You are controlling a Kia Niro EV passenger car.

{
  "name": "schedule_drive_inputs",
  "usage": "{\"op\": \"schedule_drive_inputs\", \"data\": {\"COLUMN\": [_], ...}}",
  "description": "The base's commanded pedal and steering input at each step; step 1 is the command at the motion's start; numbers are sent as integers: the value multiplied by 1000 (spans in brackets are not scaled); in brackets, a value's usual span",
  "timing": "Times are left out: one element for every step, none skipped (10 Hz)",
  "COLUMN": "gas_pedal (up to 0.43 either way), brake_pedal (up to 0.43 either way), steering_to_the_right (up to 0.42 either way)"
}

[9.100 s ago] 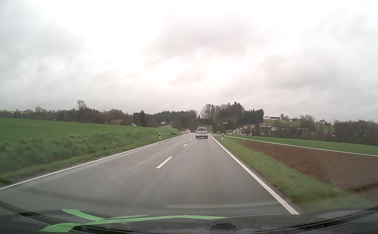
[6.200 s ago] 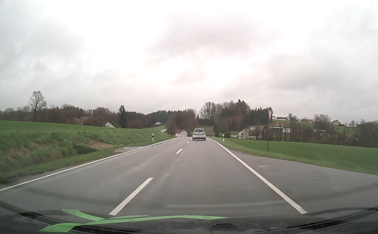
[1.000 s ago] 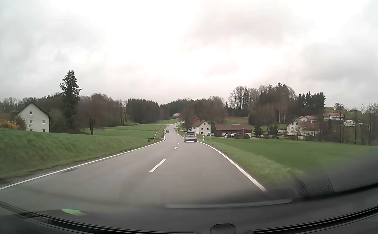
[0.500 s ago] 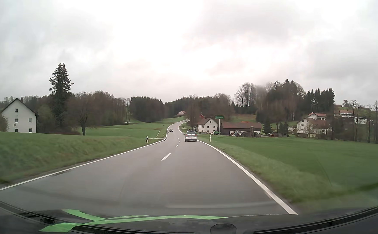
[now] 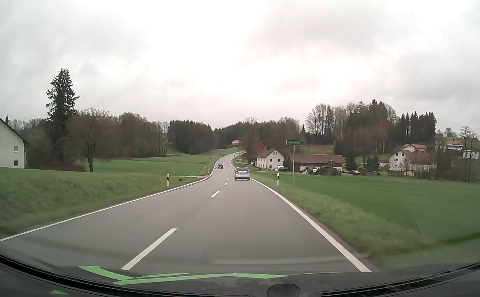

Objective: Follow the waypoints while adhering to traffic rules and regulations

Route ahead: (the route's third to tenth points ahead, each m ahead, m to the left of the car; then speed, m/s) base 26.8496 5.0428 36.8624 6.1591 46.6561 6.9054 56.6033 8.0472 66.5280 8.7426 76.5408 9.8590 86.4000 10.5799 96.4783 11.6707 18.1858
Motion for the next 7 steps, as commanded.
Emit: {"op": "schedule_drive_inputs", "data": {"gas_pedal": [0,0,0,0,0,0,0], "brake_pedal": [0,0,0,0,0,0,0], "steering_to_the_right": [-12,-12,-14,-18,-20,-21,-20]}}
